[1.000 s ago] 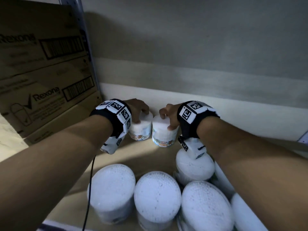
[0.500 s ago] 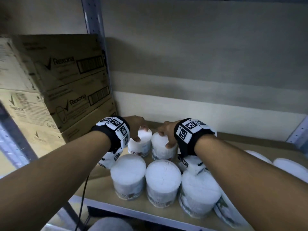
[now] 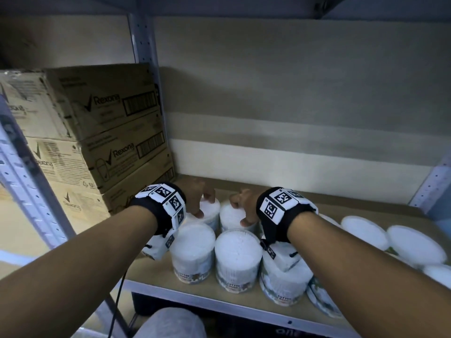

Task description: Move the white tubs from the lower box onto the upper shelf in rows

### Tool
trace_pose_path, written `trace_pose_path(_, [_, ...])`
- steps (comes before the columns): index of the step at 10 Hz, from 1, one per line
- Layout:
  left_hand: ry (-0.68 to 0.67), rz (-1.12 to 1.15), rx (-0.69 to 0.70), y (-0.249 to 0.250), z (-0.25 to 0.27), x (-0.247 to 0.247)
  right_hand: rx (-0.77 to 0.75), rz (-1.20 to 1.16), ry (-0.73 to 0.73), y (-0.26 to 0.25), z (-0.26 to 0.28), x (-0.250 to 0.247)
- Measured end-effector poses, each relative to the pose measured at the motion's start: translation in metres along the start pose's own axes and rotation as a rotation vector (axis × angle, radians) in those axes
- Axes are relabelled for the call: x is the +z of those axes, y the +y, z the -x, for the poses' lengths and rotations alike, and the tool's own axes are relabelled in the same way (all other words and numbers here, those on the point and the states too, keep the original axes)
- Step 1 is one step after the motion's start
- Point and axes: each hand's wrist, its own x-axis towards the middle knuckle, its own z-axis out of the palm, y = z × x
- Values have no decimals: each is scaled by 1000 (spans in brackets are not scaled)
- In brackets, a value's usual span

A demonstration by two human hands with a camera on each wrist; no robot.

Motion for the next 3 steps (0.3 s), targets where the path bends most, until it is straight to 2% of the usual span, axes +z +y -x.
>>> trace_pose_path(1, [-9,5,-14,-1,2,1,27,-60,-18,0,6,-4])
trace_pose_path(3, [33,146,-81,2,1,1,50,-277,117,9,21,-4])
